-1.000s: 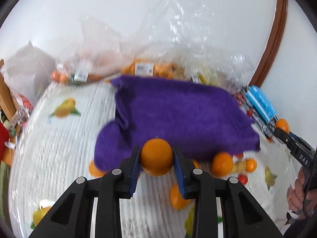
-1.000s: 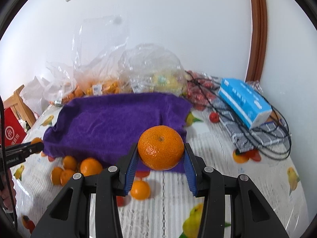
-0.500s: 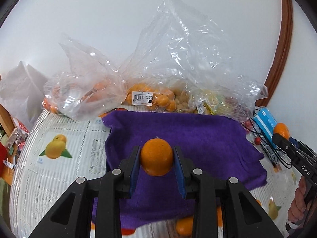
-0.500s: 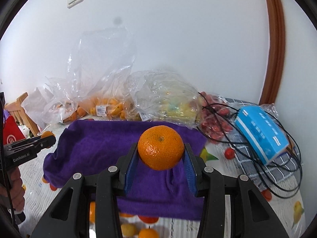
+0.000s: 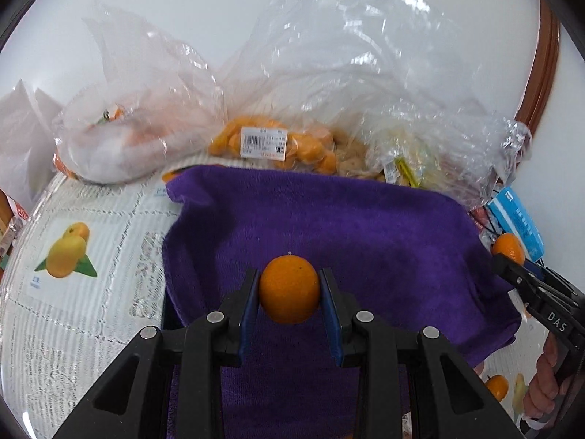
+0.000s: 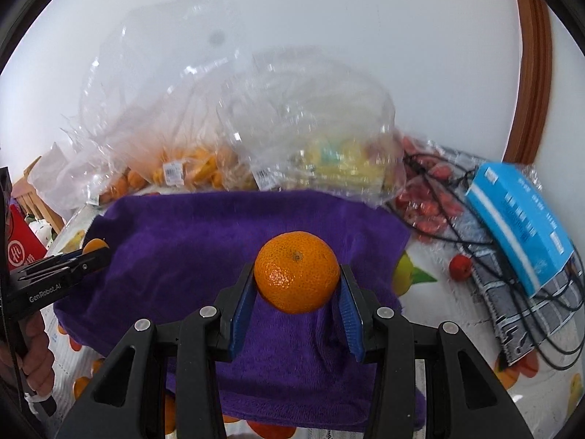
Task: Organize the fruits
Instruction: 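Lower the oranges onto the towel and open both grippers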
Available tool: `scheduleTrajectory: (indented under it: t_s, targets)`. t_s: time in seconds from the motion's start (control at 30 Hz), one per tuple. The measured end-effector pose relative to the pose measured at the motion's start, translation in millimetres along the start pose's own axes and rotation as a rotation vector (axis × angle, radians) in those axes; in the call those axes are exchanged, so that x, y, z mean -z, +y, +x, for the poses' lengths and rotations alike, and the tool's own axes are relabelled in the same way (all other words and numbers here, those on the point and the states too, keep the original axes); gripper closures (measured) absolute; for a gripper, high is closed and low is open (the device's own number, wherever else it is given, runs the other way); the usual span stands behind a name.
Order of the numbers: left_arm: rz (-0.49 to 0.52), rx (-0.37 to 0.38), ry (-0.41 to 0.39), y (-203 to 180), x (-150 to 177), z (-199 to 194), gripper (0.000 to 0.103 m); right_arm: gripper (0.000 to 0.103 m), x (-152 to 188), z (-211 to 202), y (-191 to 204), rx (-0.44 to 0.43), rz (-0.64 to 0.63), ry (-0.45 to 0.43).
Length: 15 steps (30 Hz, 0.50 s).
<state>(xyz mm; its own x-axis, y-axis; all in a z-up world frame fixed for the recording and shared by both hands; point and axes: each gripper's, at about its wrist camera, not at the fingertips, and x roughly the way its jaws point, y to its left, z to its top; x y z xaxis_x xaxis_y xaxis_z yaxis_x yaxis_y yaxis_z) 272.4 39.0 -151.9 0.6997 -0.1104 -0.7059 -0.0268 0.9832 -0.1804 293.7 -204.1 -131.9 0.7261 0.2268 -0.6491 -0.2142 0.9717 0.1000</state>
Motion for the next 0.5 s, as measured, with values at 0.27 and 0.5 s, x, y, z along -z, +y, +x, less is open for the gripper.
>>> scheduleTrajectory:
  t_s: [0.27,0.5]
  targets:
    - [0.01,0.004,0.044,-4,6,9,0.072,0.06,5,15,0,0.002,-0.013,0.05]
    - [0.012,0.003,0.061,-5,7,13,0.072,0.06,8,23,2,-0.003,-0.016,0.08]
